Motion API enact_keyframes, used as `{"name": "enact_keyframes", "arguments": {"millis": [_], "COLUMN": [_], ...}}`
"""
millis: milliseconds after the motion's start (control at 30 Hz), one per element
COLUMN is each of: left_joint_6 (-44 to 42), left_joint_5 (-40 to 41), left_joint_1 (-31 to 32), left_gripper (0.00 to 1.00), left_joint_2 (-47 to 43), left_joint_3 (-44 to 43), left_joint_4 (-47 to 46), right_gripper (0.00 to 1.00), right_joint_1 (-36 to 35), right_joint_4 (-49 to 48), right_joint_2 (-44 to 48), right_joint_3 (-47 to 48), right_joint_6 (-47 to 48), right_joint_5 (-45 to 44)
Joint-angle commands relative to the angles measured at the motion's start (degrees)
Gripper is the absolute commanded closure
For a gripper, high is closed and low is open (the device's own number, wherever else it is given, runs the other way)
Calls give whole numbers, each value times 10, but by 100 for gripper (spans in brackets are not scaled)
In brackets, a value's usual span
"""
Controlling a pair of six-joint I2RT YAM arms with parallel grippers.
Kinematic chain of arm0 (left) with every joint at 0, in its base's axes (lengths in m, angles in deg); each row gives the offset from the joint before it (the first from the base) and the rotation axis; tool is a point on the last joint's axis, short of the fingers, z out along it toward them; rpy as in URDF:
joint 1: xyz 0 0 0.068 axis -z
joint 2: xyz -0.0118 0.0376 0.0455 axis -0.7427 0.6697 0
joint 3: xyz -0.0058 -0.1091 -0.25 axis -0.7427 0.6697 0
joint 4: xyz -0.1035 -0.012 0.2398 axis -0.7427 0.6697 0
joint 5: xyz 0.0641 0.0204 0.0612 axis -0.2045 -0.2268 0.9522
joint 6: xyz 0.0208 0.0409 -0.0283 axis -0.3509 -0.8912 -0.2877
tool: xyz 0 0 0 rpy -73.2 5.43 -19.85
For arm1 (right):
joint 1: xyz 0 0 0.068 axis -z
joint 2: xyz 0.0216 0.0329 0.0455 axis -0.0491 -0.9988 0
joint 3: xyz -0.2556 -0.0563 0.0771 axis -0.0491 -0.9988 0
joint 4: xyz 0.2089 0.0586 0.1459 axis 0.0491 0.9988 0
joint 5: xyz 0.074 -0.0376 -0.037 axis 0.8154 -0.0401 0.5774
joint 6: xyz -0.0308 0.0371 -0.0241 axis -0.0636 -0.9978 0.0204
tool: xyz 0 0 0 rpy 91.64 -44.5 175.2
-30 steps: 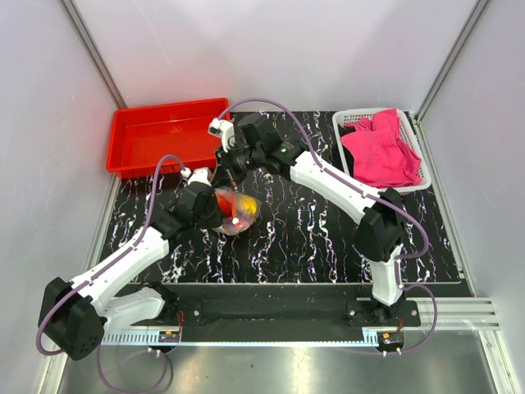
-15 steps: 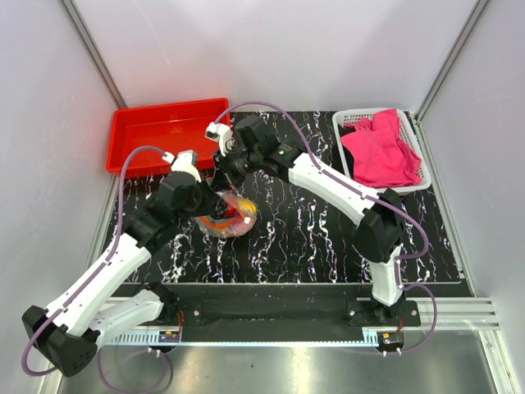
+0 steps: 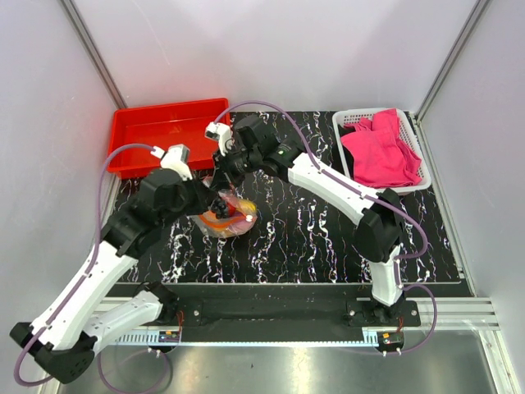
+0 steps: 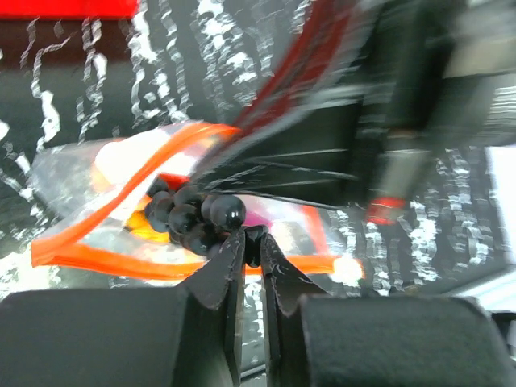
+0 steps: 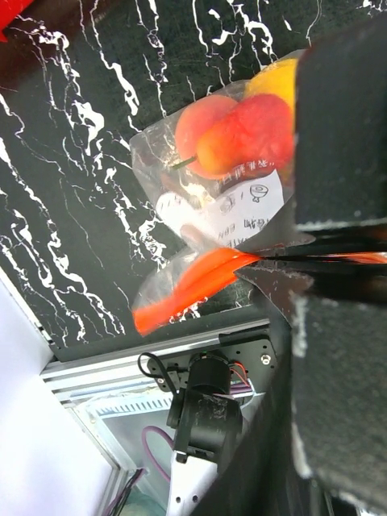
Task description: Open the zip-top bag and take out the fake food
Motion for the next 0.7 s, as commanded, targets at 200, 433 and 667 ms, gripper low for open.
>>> {"name": "enact_keyframes", "arguments": {"millis": [200, 433, 667], "left_joint_6": [-12, -27, -83], "left_joint_5": [-17, 24, 56], "left_joint_1": [-2, -2, -2], "left_gripper": [88, 89, 88], "left_joint_2": [-41, -40, -18], "left_joint_3": [-94, -148, -247], "left_joint_4": [-11, 15, 55], "right_gripper": [100, 100, 100], "right_joint_1": [1, 9, 43], "right_joint_4": [1, 0, -3], "right_joint_2": [-3, 4, 4], "right_joint_3": [17, 8, -13], "right_joint_6": [6, 6, 1], "right_joint_5": [1, -11, -24]}}
